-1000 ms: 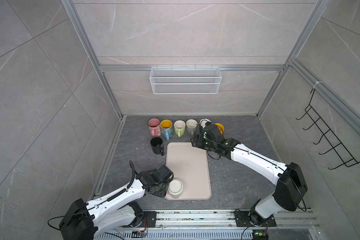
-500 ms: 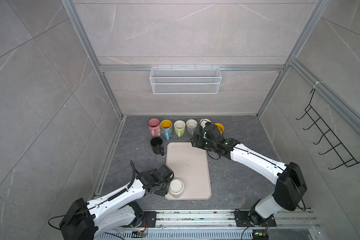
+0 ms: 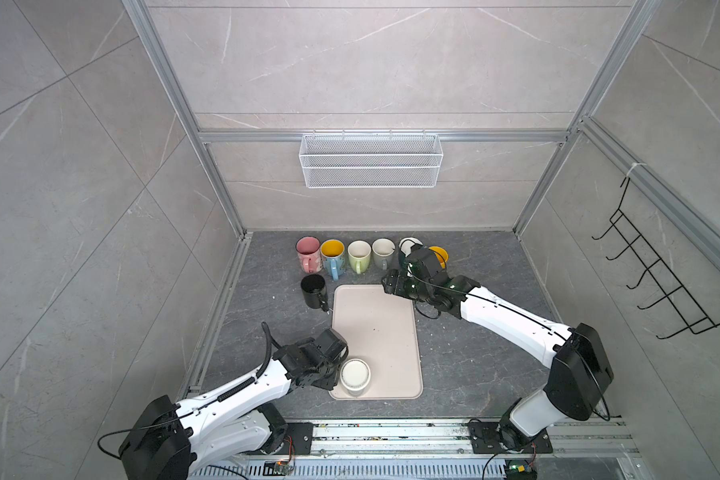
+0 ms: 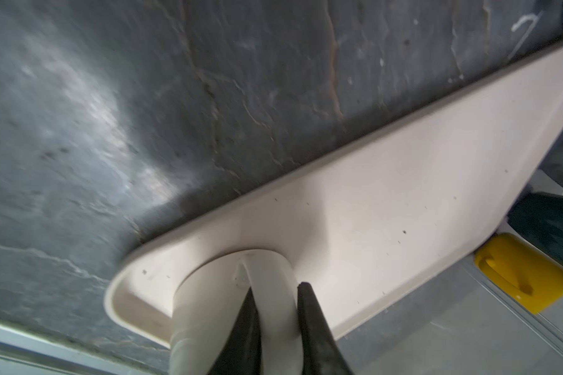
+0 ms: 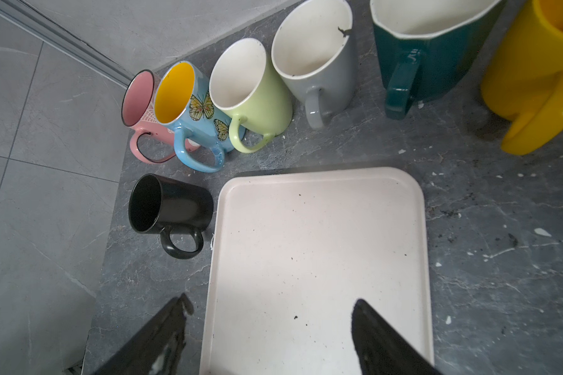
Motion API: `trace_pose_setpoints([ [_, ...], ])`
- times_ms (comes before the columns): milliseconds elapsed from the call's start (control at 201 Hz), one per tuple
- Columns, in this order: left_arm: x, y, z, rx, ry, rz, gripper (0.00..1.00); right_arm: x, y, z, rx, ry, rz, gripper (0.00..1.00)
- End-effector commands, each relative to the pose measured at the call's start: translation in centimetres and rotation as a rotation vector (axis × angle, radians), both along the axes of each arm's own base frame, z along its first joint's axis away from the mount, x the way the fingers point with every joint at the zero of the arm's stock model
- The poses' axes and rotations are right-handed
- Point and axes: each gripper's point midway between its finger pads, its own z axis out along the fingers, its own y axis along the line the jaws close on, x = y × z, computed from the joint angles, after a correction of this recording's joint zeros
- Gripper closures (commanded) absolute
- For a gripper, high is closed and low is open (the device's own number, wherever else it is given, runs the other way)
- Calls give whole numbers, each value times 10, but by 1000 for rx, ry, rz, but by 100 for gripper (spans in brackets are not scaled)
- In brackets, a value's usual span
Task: Turn the mug right side up
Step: 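Lift the white mug with the left gripper and tilt it upward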
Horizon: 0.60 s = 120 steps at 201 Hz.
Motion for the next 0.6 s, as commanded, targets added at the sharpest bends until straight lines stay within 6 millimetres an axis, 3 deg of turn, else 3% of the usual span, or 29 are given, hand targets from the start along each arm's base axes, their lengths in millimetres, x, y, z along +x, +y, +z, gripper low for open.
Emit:
trace_pose_setpoints([
  [0,3,13,-2,-10,11,165,91,5,2,0,7,4,-4,18],
  [164,16,17,14,-6,-104,148,100,5,3,-1,8,6,-3,18],
  [274,29,19,31,8,-224,109,100,5,3,-1,9,8,0,19],
  [423,51,17,67,23,-448,18,100,5,5,-1,13,12,7,19],
  [593,68,7,122,115,-696,-174,100,5,8,-2,19,16,23,21],
])
